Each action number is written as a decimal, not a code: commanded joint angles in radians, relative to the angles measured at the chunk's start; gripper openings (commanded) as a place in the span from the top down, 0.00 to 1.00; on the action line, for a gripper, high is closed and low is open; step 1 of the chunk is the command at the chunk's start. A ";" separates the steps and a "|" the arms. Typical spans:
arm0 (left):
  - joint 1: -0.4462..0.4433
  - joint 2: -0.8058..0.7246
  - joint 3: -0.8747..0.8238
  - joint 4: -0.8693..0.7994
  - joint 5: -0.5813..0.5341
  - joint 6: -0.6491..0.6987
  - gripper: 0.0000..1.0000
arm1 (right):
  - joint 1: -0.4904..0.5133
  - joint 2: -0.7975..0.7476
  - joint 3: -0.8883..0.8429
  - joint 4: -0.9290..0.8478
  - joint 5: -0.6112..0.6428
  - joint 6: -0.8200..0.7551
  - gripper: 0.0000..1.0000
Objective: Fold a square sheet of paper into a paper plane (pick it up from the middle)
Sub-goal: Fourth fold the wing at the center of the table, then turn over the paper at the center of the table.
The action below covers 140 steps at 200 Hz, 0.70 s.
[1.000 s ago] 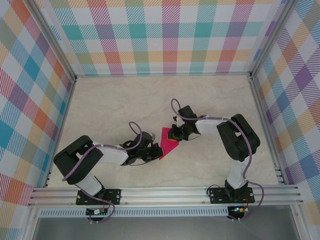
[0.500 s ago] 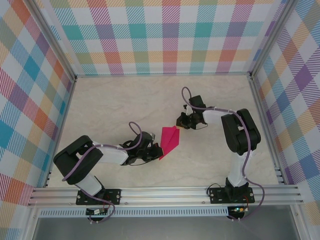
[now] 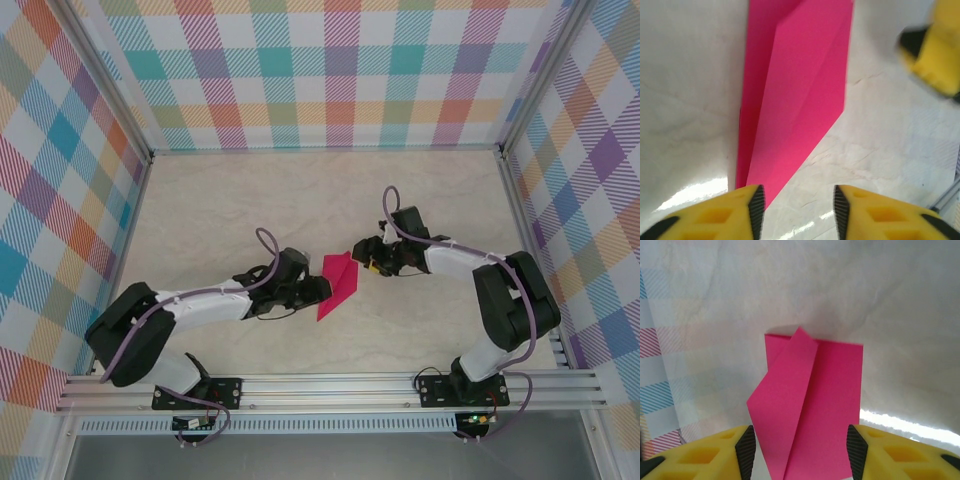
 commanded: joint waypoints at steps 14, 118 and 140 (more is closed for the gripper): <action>0.025 -0.100 0.032 -0.217 -0.232 0.034 0.41 | 0.070 0.000 -0.017 0.042 -0.006 0.112 0.45; 0.107 -0.150 -0.034 -0.214 -0.189 0.003 0.10 | 0.134 0.139 0.067 0.070 -0.026 0.123 0.56; 0.131 -0.149 -0.040 -0.198 -0.152 0.006 0.09 | 0.141 0.160 0.083 0.081 -0.049 0.113 0.58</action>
